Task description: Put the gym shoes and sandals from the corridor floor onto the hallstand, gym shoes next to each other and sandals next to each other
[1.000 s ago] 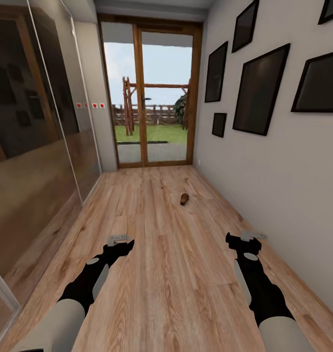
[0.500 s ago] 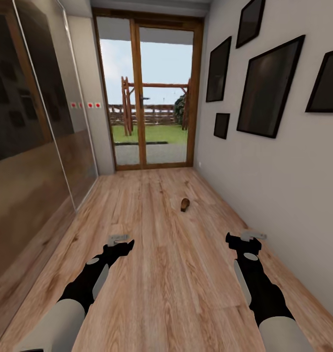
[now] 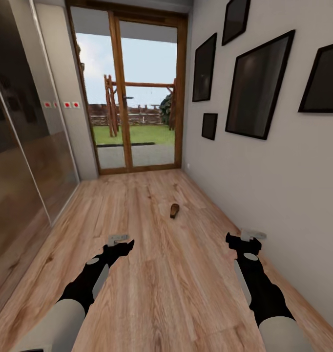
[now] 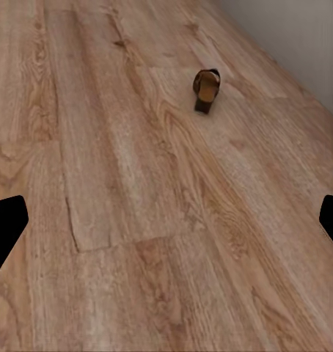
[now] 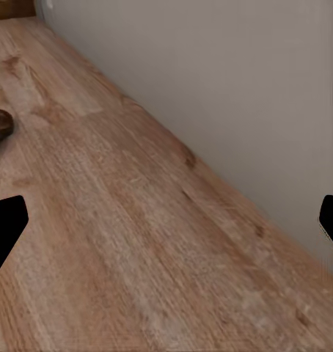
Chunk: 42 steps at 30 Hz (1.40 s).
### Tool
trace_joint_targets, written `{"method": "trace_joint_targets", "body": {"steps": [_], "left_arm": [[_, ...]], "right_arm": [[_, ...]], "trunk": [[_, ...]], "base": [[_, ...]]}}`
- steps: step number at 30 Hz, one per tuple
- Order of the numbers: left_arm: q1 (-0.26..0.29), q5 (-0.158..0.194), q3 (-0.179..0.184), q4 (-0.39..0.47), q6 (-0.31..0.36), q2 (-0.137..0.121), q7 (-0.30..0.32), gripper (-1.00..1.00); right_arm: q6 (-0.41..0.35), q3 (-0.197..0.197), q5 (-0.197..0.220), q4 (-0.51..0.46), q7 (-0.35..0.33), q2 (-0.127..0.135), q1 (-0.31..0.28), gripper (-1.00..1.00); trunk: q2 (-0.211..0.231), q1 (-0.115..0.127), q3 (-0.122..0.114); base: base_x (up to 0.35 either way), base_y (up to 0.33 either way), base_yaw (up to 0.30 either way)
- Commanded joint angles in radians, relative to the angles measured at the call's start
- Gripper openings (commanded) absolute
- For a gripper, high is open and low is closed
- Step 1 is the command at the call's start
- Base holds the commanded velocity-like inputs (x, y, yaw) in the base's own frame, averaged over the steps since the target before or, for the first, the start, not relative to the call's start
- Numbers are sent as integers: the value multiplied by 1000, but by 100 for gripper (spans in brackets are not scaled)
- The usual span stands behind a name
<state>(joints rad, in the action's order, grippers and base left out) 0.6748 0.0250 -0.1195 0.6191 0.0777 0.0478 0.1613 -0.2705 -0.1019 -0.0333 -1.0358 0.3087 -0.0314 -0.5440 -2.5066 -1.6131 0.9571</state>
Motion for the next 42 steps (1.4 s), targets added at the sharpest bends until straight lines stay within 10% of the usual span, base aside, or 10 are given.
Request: {"method": "trace_joint_targets", "body": {"steps": [1,42], "left_arm": [[0,3,-8,2,8,1,9,100],[0,4,-8,2,8,1,9,100]], "right_arm": [[-7,-1,-4,-1,1,-1,-1,100],[-6,-1,-4,-1,1,-1,-1,100]], "trunk": [[0,0,1],[0,0,1]], "base": [[347,0,-231],[347,0,-36]]}}
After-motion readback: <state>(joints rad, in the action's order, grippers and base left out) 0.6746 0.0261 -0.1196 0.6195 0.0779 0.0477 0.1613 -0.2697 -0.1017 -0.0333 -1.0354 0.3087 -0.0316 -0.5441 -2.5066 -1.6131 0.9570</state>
